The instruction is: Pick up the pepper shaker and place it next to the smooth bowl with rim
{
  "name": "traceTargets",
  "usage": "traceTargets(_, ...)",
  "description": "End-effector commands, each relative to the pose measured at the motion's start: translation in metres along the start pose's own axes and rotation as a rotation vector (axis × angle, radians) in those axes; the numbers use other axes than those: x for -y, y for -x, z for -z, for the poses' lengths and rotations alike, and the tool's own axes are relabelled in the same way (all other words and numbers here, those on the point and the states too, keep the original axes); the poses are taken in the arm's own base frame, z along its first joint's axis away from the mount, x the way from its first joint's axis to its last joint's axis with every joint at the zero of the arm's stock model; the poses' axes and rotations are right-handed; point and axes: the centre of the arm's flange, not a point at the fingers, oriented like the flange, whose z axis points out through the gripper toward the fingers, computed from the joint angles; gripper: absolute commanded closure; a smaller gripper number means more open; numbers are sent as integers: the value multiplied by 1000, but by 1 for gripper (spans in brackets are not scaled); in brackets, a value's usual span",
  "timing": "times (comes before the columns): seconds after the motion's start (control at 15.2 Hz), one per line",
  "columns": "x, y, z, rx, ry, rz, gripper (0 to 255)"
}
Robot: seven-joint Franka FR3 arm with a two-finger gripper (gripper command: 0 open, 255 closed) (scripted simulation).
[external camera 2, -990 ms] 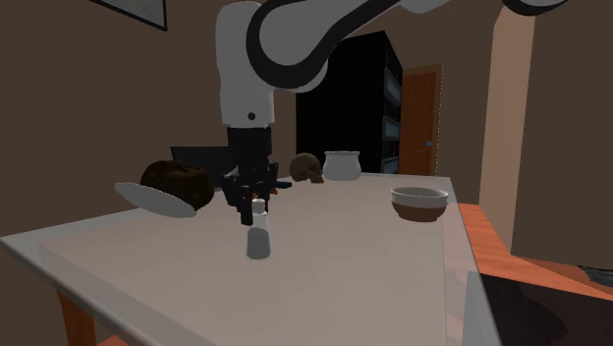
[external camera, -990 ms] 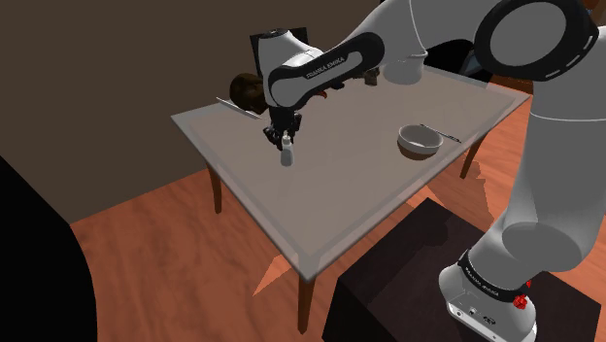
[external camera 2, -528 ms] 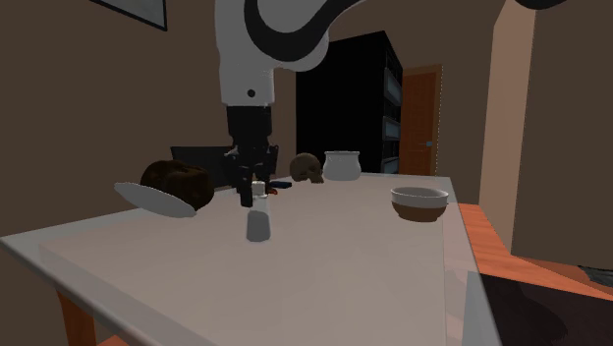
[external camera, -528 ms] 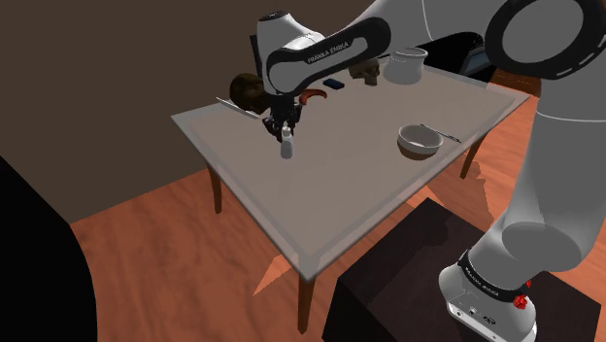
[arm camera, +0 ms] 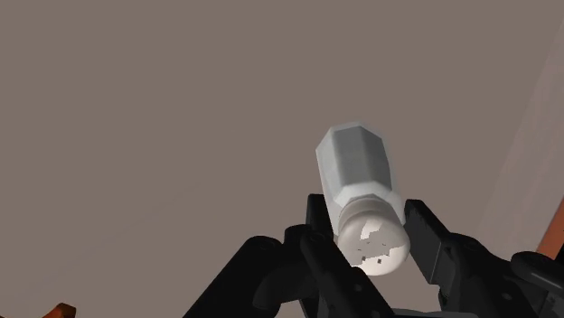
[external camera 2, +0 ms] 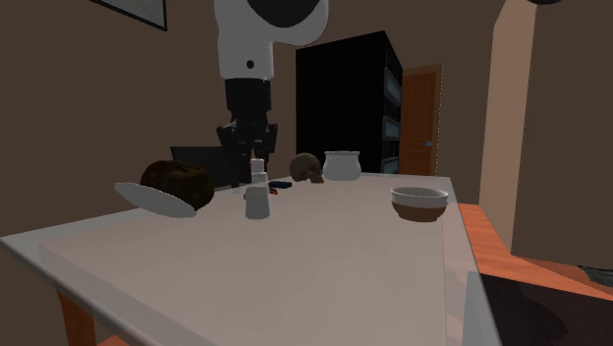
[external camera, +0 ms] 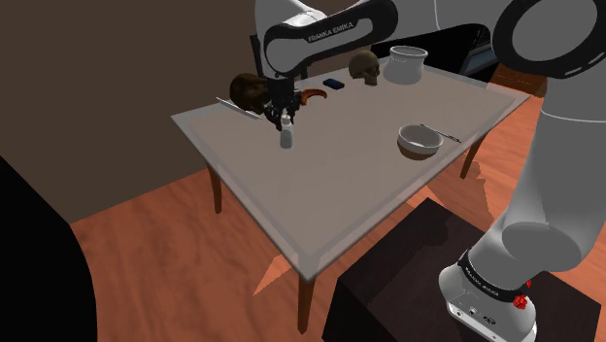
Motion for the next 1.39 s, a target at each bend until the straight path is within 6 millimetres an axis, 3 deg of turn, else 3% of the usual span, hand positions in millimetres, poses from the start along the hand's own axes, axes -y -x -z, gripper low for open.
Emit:
traceTargets(0.0,-1,0,11,0,0,0,255)
traceTargets(1.12,-11,-4,96,0,0,0,255)
traceTargets(1.32,-47,13,93,0,0,0,255)
